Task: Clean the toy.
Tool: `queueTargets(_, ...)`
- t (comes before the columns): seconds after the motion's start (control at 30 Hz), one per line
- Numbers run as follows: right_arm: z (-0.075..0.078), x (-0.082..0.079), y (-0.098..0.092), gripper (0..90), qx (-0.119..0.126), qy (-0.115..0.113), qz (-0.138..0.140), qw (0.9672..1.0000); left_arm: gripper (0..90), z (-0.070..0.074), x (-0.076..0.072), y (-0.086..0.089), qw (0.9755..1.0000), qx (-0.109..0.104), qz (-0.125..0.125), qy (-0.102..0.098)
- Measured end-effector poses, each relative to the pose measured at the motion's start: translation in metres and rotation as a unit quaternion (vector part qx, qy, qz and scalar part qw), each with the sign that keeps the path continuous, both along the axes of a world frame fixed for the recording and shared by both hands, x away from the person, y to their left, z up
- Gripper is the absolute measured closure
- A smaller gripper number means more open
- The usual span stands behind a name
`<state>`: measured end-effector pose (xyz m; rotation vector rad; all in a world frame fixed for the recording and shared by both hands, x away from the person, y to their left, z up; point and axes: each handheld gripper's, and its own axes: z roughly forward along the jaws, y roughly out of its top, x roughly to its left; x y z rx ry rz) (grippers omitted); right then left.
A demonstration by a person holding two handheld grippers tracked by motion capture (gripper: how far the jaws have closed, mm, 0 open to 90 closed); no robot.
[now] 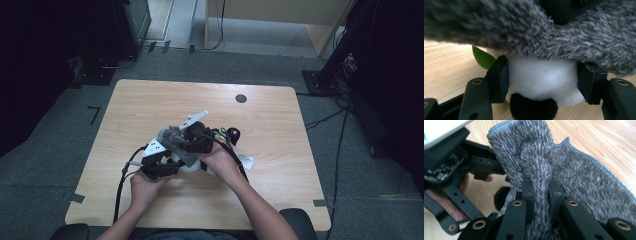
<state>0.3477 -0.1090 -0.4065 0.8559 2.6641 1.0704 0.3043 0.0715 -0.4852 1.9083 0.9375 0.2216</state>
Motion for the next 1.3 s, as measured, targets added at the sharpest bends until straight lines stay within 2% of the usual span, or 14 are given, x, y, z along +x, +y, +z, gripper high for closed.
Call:
queueTargets(0.13, 0.0, -0.003, -0.005, 80.5, -0.004, 0.004, 0.006, 1.0, 37.6, -0.001, 0.001, 0.0, 0.9999, -0.005, -0.002, 0.009)
queueTargets(0.4, 0.001, -0.013, -0.02, 80.9, -0.011, 0.003, 0.004, 0.9999, 37.9, -0.002, 0.004, 0.001, 0.9999, -0.01, -0.004, 0.013)
queueTargets(0.5, 0.002, -0.018, -0.029, 80.9, -0.02, 0.001, 0.003, 0.9998, 37.8, -0.001, 0.005, 0.001, 0.9998, -0.01, -0.004, 0.019)
queueTargets(0.63, 0.002, -0.023, -0.044, 81.0, -0.028, 0.013, 0.002, 0.9995, 37.8, -0.001, 0.005, 0.001, 0.9997, -0.013, -0.004, 0.021)
queueTargets(0.73, 0.004, -0.025, -0.055, 81.0, -0.032, 0.019, -0.006, 0.9993, 37.9, -0.001, 0.006, 0.002, 0.9995, -0.018, -0.007, 0.025)
queueTargets(0.9, 0.012, -0.029, -0.073, 80.9, -0.033, 0.01, -0.03, 0.999, 37.8, -0.001, 0.008, 0.003, 0.9993, -0.021, -0.012, 0.027)
queueTargets(1.03, 0.017, -0.028, -0.083, 80.9, -0.011, 0.012, -0.045, 0.9988, 37.3, 0.001, 0.009, 0.002, 0.9996, -0.01, -0.017, 0.021)
queueTargets(1.17, 0.027, -0.026, -0.095, 80.8, 0.045, 0.0, -0.066, 0.9968, 36.9, 0.001, 0.009, 0.001, 0.9996, 0.001, -0.023, 0.019)
queueTargets(1.3, 0.041, -0.025, -0.109, 80.4, 0.092, -0.02, -0.083, 0.9921, 36.3, 0.002, 0.009, 0.001, 0.9995, 0.005, -0.027, 0.017)
